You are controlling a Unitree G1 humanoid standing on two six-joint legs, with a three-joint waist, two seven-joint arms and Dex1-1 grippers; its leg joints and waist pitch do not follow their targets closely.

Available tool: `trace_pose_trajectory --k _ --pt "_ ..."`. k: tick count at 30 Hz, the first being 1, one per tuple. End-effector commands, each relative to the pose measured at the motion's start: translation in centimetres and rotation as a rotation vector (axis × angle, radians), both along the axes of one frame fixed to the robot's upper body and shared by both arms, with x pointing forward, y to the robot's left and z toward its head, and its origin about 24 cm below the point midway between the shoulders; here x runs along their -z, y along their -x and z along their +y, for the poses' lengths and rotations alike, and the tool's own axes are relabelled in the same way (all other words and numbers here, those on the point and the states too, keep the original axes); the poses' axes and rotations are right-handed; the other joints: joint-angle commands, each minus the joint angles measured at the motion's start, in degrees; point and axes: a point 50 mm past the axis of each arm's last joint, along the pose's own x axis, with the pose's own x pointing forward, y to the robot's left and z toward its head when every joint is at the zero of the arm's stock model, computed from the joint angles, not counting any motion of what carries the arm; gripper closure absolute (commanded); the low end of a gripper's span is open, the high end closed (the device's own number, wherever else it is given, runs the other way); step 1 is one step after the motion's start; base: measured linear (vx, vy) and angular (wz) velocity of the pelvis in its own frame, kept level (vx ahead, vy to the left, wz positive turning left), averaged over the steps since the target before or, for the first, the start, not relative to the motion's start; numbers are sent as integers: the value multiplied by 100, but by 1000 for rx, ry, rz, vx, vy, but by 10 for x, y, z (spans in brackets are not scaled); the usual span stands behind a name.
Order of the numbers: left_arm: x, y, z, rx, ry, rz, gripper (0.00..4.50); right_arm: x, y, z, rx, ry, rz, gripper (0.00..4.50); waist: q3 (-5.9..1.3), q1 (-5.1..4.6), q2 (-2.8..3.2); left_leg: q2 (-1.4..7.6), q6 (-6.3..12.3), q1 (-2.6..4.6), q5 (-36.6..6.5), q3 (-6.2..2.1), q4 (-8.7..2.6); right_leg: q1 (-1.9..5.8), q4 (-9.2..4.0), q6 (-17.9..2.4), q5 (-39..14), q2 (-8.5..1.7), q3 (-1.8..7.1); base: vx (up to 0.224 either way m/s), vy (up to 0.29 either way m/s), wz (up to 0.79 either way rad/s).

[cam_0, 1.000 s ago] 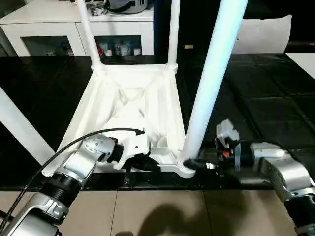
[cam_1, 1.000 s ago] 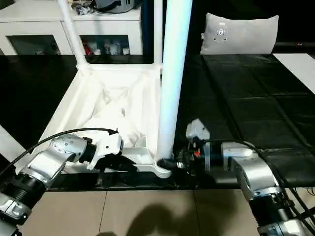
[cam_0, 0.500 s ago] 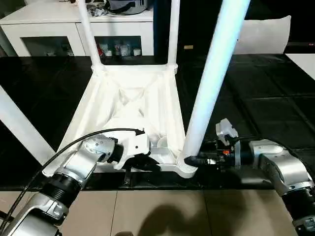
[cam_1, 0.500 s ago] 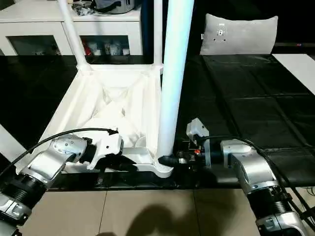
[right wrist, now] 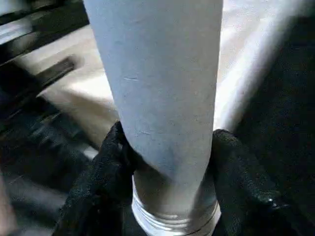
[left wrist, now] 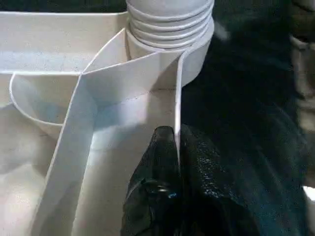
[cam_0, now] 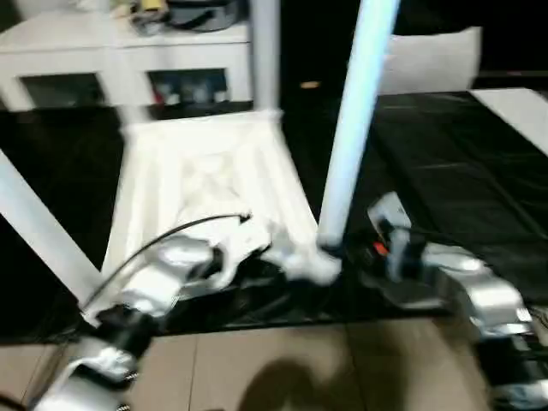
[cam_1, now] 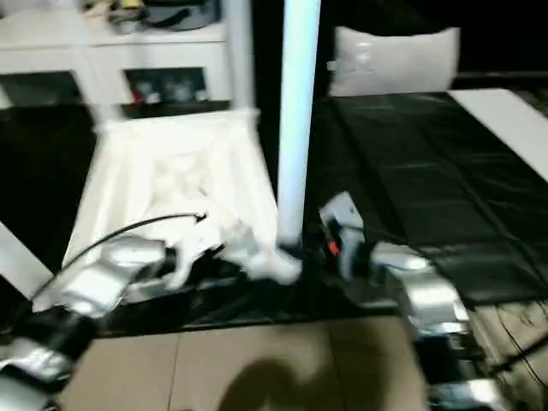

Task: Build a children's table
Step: Rotate leg to tighten

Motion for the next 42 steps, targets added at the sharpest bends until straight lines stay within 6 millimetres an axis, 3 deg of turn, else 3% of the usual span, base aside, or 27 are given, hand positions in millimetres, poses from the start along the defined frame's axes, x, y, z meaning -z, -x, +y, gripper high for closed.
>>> trace_pose_trajectory --k 1,3,5,7,13,17,18,21,26,29,42 --pt "-11 -11 -10 -125 43 -46 450 12 -2 13 116 27 58 254 -291 -17 -31 35 47 -9 -1695 -58 -427 241 -628 -221 -3561 -280 100 0 0 0" --pt "-12 -12 -15 -147 55 -52 450 14 -4 14 178 41 46 254 -306 -82 -29 45 65 -41 -1746 -80 -453 257 -630 -194 -3392 -277 88 0 0 0" --pt "-12 -10 -22 -121 55 -60 450 15 -5 15 215 57 15 200 -307 -114 -33 45 118 -17 -1793 -75 -451 226 -637 -249 -3289 -276 104 0 0 0" --pt "-11 -7 -21 -78 22 -82 450 12 -3 16 203 18 -4 184 -317 -129 22 65 184 -54 -1746 -86 -475 261 -589 -348 -3008 -283 138 0 0 0" --pt "-14 -8 -17 -48 22 -112 450 5 2 8 142 15 -55 134 -340 -60 4 87 303 -70 -1323 -32 -457 287 -491 -681 -2295 -299 220 0 0 0" --pt "-14 -5 -12 -11 13 -115 450 -1 4 -5 87 28 -90 96 -360 19 -9 97 380 -93 -1067 -30 -442 325 -450 -697 -2169 -310 233 0 0 0" --pt "-13 -3 -9 21 10 -112 450 -5 5 -13 64 32 -105 88 -365 30 -50 99 404 -104 -966 -24 -440 330 -441 -723 -2062 -305 233 0 0 0" --pt "-12 1 -4 94 -8 -117 450 -9 6 -25 0 74 -117 62 -367 66 -34 119 439 -104 -848 -24 -430 317 -405 -812 -1901 -306 239 0 0 0" --pt "-8 7 7 219 -87 -96 450 -14 18 -33 -219 69 -100 62 -354 100 -59 129 500 -91 -984 -10 -429 320 -397 -867 -1964 -311 245 0 0 0" --pt "-8 11 12 289 -110 -74 450 -16 21 -38 -306 66 -69 97 -356 164 -55 155 550 -78 -972 -11 -426 310 -393 -885 -2032 -322 250 0 0 0" --pt "-10 22 17 451 -116 -19 450 -16 21 -32 -459 46 -30 204 -373 327 -78 171 453 -59 -854 9 -414 291 -344 -1011 -1905 -331 268 0 0 0"
